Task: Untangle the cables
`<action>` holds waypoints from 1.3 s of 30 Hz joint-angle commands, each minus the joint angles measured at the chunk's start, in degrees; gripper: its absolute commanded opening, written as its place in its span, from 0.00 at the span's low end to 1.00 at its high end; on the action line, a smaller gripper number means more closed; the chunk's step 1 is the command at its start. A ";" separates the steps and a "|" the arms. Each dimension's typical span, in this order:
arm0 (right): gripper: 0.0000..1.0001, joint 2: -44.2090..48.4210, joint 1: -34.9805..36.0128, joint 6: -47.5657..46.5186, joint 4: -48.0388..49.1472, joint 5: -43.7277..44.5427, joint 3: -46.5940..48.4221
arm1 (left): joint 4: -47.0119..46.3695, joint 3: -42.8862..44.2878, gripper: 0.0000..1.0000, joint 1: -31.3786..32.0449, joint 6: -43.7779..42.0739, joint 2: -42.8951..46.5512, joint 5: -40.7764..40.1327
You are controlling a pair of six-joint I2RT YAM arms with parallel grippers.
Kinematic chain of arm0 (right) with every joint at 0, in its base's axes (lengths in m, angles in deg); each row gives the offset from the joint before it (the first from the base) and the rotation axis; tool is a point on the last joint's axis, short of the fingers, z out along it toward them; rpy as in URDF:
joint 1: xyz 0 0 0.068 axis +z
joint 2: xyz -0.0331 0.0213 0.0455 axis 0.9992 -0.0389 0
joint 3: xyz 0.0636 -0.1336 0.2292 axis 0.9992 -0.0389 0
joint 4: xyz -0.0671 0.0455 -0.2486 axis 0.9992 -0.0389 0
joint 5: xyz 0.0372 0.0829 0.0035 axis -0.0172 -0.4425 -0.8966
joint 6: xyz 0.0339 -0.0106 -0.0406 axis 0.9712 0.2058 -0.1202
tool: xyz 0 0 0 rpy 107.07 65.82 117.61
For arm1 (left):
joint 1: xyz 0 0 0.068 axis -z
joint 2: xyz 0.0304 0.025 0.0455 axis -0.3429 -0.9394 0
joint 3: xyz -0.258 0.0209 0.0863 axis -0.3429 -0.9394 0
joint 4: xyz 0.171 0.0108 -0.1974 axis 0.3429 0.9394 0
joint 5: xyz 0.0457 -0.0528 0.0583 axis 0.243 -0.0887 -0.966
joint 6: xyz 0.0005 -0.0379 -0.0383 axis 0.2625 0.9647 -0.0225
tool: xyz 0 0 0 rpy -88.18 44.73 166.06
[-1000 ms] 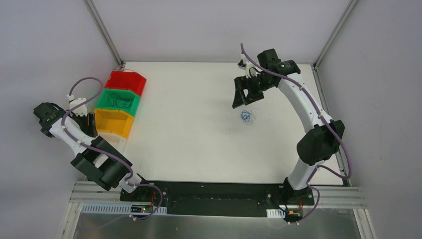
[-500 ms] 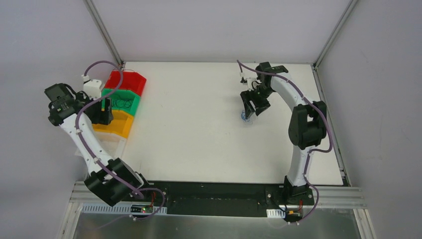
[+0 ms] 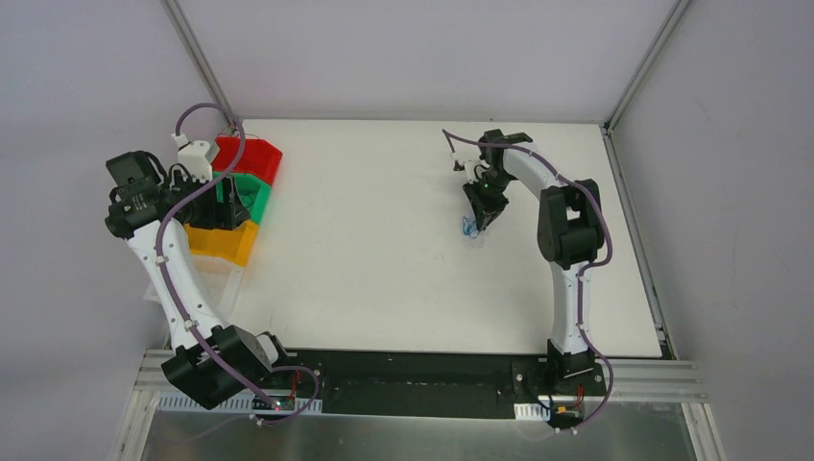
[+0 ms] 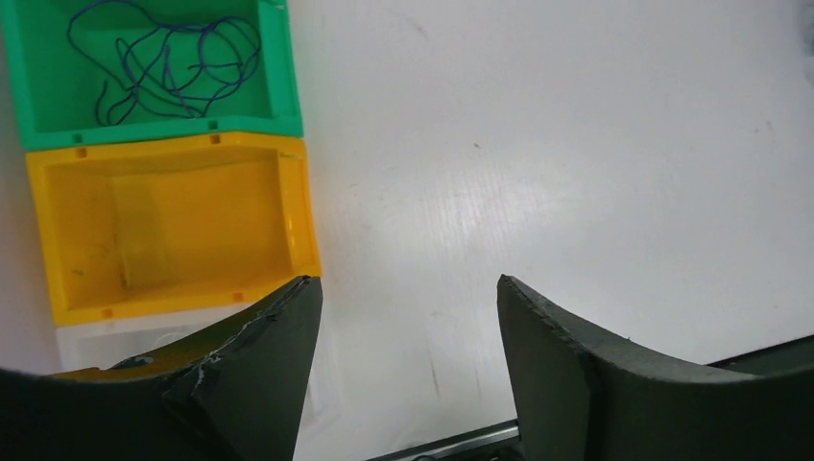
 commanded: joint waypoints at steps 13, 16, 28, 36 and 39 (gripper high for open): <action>0.00 19.09 13.81 13.86 4.11 -24.73 6.09 | -20.76 -8.67 0.59 22.01 40.07 2.18 22.99; 0.00 19.23 16.95 16.43 5.26 -25.33 8.62 | -34.08 -12.55 0.61 28.07 51.98 4.25 22.59; 0.00 19.99 23.73 17.80 8.06 -23.21 11.19 | -51.05 -19.09 0.53 41.95 66.77 2.73 18.02; 0.00 20.60 25.57 17.69 8.44 -22.75 11.11 | -50.95 -20.28 0.39 44.93 65.34 2.02 17.74; 0.00 21.10 25.61 17.38 8.18 -22.11 10.90 | -48.97 -19.30 0.23 44.87 63.58 1.86 16.77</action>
